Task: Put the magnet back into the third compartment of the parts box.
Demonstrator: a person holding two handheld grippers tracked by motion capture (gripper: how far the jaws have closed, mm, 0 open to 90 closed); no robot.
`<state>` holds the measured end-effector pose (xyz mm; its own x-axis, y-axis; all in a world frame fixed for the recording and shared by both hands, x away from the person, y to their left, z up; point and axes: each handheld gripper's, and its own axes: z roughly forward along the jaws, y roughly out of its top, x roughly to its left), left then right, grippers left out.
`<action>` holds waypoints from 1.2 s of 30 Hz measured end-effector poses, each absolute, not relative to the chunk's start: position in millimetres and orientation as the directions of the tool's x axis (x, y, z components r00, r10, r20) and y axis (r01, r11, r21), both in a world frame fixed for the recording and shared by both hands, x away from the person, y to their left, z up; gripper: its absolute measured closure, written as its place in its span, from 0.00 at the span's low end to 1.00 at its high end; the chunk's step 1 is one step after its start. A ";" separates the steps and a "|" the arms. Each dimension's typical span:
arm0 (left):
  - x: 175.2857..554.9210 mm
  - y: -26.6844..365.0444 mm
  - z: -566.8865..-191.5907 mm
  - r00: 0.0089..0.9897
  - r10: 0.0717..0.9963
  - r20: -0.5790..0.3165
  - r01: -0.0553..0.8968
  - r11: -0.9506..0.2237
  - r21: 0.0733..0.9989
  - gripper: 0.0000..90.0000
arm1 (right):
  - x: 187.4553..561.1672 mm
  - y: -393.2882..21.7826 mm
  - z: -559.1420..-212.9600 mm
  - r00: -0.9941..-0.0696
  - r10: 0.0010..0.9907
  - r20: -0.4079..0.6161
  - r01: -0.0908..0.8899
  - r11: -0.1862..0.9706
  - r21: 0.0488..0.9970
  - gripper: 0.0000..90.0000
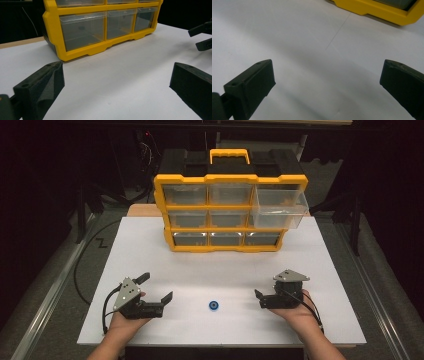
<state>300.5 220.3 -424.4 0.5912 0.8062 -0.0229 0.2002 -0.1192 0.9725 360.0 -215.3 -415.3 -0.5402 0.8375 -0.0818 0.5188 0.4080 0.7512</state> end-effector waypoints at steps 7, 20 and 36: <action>299.8 219.7 -423.5 0.584 0.812 -0.012 0.190 -0.122 0.974 0.00 | 357.8 -207.8 -411.3 -0.592 0.798 -0.108 0.504 0.472 0.723 0.01; 300.3 218.3 -423.1 0.576 0.817 -0.009 0.194 -0.126 0.973 0.00 | 355.7 -194.7 -410.2 -0.647 0.757 -0.092 0.490 0.505 0.711 0.02; 301.2 218.7 -423.3 0.588 0.809 -0.020 0.195 -0.118 0.974 0.00 | 353.0 -173.8 -411.2 -0.707 0.700 -0.095 0.451 0.551 0.702 0.04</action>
<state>301.2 218.7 -423.3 0.5876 0.8089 -0.0199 0.1950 -0.1177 0.9737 353.0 -173.8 -411.2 -0.7074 0.7003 -0.0951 0.4511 0.5510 0.7021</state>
